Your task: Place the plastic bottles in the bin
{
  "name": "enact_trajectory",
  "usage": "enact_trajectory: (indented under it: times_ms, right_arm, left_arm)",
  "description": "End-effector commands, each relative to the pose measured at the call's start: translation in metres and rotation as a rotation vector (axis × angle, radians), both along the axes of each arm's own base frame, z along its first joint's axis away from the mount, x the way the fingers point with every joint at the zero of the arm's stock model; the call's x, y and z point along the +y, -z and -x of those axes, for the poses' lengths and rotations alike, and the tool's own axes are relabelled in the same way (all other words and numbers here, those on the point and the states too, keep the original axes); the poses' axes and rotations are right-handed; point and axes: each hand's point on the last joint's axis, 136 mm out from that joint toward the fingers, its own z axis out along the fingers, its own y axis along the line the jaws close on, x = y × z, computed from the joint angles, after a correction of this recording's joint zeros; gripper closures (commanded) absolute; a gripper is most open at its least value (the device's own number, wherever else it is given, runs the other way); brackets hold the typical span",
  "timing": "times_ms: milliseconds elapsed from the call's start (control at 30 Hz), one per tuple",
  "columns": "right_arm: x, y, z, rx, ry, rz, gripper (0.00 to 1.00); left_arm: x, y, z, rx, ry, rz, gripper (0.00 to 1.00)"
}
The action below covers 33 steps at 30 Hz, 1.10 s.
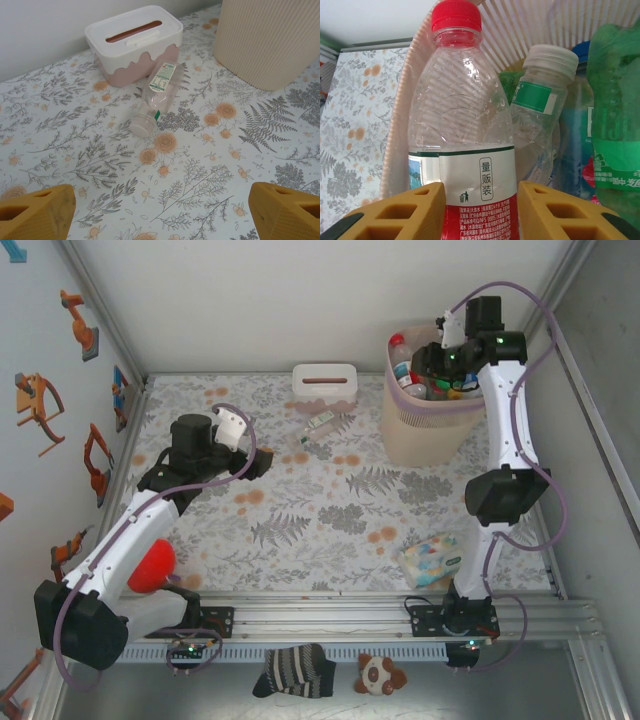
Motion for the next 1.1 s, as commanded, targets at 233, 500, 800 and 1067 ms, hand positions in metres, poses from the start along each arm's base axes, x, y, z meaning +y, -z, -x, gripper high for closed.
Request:
enact_trajectory:
  times_ms: [233, 500, 800, 1067]
  right_arm:
    - [-0.012, -0.038, 0.015, -0.077, 0.081, 0.033, 0.54]
    - [-0.012, -0.067, 0.028, -0.15, 0.103, 0.017, 0.54]
    - [0.013, -0.084, 0.045, -0.18, 0.053, -0.015, 0.54]
    - [0.063, -0.073, 0.057, -0.166, -0.04, -0.001, 0.54]
  left_arm:
    - [0.001, -0.009, -0.003, -0.03, -0.003, 0.007, 0.11]
    - [0.001, -0.009, -0.003, -0.029, -0.002, 0.007, 0.11]
    - [0.0, -0.008, -0.003, -0.023, 0.003, 0.009, 0.11]
    - [-0.001, -0.008, -0.003, -0.01, 0.008, 0.012, 0.11]
